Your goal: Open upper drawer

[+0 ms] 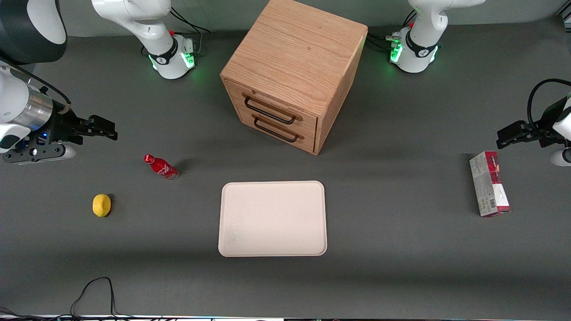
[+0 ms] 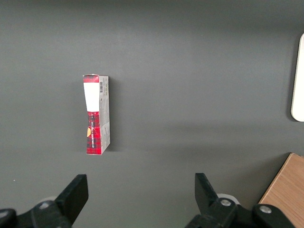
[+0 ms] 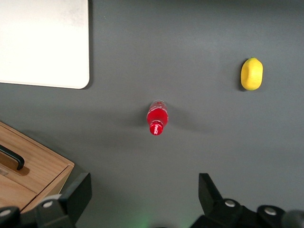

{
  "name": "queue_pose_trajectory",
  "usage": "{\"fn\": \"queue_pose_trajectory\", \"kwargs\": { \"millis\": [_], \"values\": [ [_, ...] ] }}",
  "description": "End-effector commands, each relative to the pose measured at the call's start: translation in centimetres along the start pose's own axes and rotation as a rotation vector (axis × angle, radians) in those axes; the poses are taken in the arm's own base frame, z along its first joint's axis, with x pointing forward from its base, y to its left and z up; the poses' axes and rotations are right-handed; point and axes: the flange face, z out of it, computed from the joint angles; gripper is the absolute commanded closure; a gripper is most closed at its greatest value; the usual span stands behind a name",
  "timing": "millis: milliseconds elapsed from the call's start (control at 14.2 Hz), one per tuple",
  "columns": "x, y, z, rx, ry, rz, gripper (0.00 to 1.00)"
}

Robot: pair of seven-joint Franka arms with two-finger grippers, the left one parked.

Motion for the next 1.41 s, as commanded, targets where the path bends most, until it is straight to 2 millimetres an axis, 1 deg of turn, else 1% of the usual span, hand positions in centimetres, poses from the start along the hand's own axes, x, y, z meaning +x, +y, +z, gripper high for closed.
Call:
{"fn": "queue_pose_trajectory", "kwargs": {
  "millis": [0,70,211,423,563,634,845,915,986,1056,1127,1197,1268,1338],
  "values": [
    [-0.1,1.8,-0.1,-0.004,-0.025,0.024,0.0],
    [0.2,1.9,-0.6,-0.004,-0.016,0.023,0.0],
    [0.9,1.8,-0.7,0.0,-0.012,0.007,0.0],
    [0.9,1.3,-1.1,0.007,-0.005,0.002,0.0],
    [1.1,0.8,-0.9,0.009,-0.007,-0.001,0.0],
    [1.4,0.6,-0.3,0.009,-0.018,-0.004,0.0],
    [1.8,0.2,0.3,0.014,-0.029,-0.013,0.0],
    [2.0,-0.3,0.5,0.012,-0.031,-0.023,0.0],
    [2.0,-0.9,0.2,0.01,-0.025,-0.034,0.0],
    [2.2,-1.0,0.3,0.011,-0.025,-0.039,0.0],
    [2.7,-1.2,0.9,0.013,-0.035,-0.043,0.0],
    [3.0,-2.1,0.7,0.01,-0.029,-0.058,0.0],
    [3.1,-2.7,0.1,0.007,-0.015,-0.07,0.0],
    [3.3,-3.2,0.3,0.007,-0.018,-0.079,0.0]
  ]
}}
